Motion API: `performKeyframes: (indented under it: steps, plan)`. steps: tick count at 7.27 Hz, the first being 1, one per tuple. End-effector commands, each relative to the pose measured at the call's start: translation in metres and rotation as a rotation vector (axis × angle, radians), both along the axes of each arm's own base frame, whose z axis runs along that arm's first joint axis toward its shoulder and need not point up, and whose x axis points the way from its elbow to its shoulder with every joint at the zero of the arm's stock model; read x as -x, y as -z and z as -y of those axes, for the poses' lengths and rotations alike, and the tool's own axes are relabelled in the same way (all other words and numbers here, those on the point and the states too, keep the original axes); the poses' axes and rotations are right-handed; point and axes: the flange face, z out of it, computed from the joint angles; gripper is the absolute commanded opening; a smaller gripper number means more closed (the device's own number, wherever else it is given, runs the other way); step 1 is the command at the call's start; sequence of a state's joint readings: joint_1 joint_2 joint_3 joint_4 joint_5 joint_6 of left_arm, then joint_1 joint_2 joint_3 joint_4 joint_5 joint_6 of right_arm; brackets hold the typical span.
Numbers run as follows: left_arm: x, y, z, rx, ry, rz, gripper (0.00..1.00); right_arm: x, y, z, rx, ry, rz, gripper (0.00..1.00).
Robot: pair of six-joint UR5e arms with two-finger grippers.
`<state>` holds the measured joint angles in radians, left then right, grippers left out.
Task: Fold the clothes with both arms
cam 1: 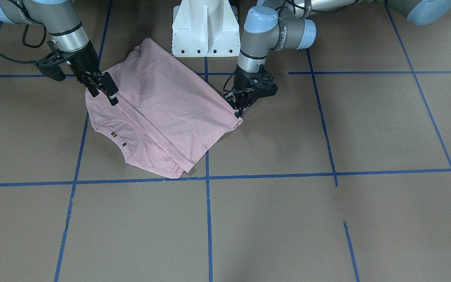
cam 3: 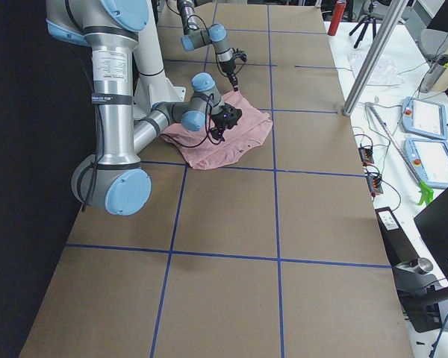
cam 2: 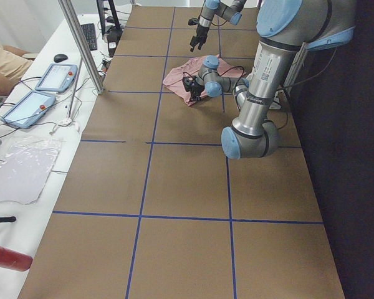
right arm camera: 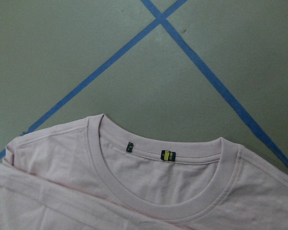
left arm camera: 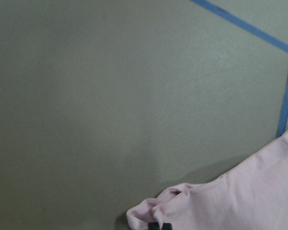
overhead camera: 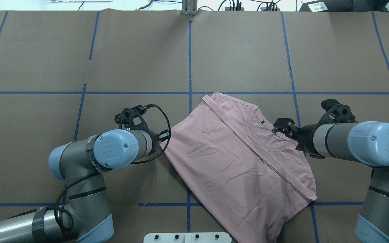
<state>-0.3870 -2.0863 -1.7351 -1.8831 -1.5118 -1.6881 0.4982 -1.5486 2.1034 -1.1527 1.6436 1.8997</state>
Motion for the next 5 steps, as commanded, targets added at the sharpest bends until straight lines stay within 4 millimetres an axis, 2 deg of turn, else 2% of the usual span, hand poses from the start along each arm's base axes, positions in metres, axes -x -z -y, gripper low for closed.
performKeyframes:
  steps: [1,2,3,4,5]
  plan:
    - [0.054,0.006,0.085,-0.101,0.082,0.049,0.0,0.005,0.025,0.008,-0.023,-0.012,0.046,1.0]
    - [0.066,0.018,0.139,-0.148,0.121,0.084,0.0,0.005,0.029,0.008,-0.029,-0.015,0.053,1.0]
    - [0.047,0.016,0.201,-0.169,0.172,0.065,0.0,0.006,0.034,0.008,-0.033,-0.015,0.063,1.0]
    - [0.031,-0.001,0.259,-0.182,0.218,0.054,0.0,0.007,0.04,0.01,-0.037,-0.023,0.073,1.0]
    - [0.044,-0.007,0.302,-0.215,0.236,0.089,0.0,0.007,0.041,0.01,-0.023,-0.036,0.083,1.0]
